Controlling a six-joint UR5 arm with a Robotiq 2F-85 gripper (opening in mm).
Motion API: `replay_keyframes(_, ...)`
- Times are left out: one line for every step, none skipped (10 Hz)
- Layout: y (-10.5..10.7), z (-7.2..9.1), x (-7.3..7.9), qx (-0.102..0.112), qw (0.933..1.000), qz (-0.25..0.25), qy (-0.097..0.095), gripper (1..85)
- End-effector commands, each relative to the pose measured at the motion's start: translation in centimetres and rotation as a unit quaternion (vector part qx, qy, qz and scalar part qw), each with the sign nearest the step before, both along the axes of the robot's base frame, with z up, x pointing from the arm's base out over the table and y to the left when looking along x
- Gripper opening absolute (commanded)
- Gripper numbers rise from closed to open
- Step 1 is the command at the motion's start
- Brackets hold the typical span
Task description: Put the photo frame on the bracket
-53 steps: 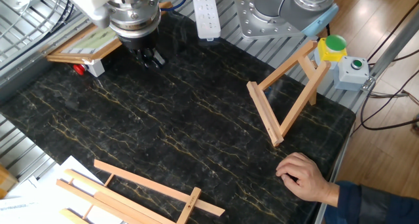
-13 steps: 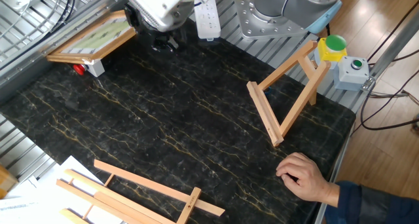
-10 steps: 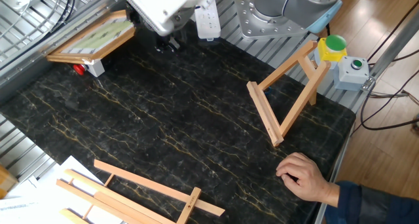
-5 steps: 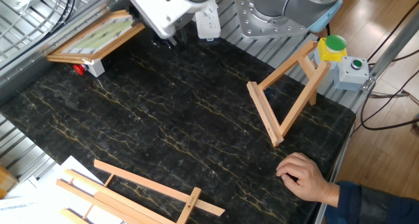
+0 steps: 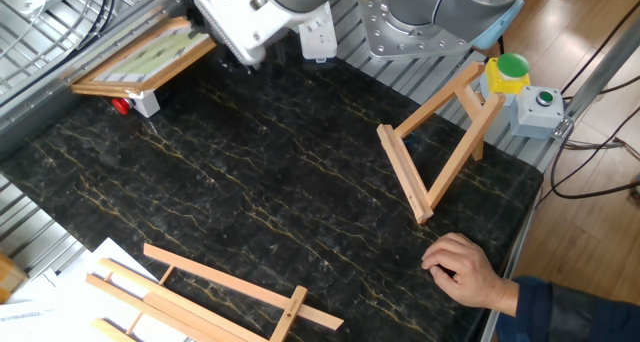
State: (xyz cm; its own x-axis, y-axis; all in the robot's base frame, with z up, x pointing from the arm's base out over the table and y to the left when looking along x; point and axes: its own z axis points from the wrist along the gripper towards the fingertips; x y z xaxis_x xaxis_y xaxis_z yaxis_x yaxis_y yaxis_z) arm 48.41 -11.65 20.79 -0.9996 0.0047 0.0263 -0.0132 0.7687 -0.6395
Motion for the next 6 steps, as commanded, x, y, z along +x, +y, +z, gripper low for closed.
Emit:
replay_keyframes(-0.6, -0.9, 0.7, 0.006, 0.9999, 0.008, -0.003, 44.0)
replay_keyframes(-0.9, -1.0, 0.8, 0.004, 0.9999, 0.011, -0.002, 43.7)
replay_keyframes(-1.3, -1.2, 0.9, 0.002, 0.9999, 0.013, -0.001, 43.7)
replay_keyframes(-1.6, -1.4, 1.0, 0.002, 0.9999, 0.015, -0.002, 43.3)
replay_keyframes(-1.9, -1.7, 1.1, 0.002, 0.9998, 0.018, -0.003, 43.3)
replay_keyframes(-2.2, -1.9, 1.1, 0.001, 0.9998, 0.02, -0.003, 43.0)
